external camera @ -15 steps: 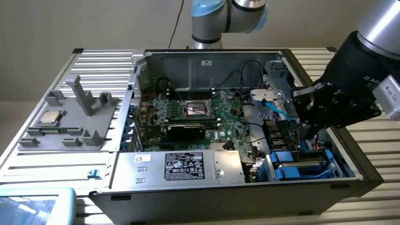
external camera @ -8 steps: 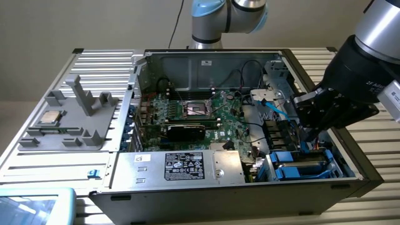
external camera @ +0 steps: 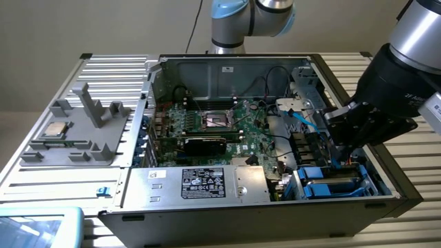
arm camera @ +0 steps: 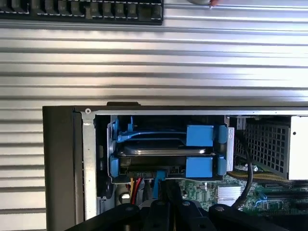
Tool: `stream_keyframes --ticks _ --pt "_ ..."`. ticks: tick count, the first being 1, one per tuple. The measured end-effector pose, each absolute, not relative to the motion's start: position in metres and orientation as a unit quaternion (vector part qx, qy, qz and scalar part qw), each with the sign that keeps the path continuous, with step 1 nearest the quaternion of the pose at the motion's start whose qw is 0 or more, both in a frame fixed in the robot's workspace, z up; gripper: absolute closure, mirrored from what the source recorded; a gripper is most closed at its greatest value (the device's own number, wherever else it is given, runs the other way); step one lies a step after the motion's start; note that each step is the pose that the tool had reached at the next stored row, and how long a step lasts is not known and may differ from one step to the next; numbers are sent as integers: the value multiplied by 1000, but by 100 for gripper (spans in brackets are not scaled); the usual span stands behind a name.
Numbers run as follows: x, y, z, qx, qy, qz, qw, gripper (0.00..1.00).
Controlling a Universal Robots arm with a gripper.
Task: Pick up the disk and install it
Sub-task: 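Insert the second disk wire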
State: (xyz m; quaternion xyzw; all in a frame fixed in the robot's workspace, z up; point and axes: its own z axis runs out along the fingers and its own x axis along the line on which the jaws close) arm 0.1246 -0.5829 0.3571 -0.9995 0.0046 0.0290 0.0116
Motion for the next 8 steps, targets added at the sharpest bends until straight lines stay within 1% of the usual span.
stream_keyframes --ticks 4,8 --pt "124 -583 357 -1000 0 28 11 89" --pt "124 -584 350 -1000 -1 27 11 89"
